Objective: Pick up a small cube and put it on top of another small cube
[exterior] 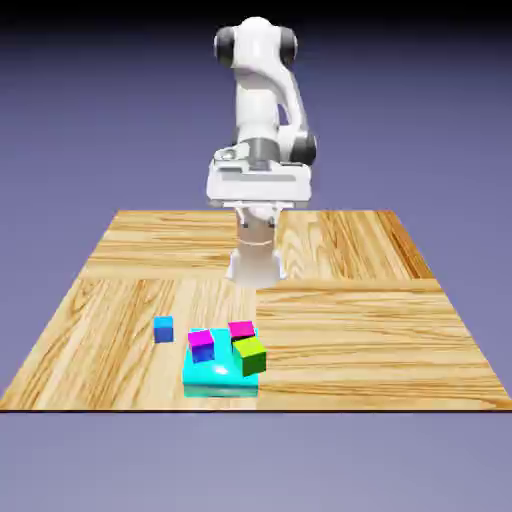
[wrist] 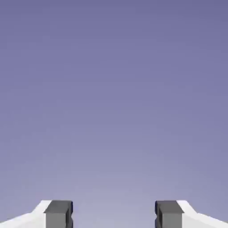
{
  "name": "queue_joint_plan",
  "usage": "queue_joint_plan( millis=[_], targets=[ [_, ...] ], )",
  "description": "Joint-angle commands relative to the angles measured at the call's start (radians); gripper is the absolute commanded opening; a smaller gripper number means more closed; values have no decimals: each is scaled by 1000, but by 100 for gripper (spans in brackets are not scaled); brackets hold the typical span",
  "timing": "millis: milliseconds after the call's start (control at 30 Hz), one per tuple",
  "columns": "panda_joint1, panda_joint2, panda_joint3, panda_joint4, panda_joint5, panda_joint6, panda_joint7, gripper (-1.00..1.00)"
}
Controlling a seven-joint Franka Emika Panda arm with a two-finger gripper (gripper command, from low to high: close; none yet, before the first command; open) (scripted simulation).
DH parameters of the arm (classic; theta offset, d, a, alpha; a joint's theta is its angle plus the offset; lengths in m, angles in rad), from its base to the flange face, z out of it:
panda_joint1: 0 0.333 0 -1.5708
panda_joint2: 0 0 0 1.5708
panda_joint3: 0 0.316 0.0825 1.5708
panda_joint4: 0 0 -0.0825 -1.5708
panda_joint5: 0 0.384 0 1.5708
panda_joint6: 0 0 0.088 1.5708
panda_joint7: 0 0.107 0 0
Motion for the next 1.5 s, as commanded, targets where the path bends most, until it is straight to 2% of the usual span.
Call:
queue_joint_plan(
  millis=[0,1467],
  targets=[
    [-36,-3,29,-2,-14,6,35,0],
    [-1631,-132,1303,-87,-621,286,1553,0]
  ],
)
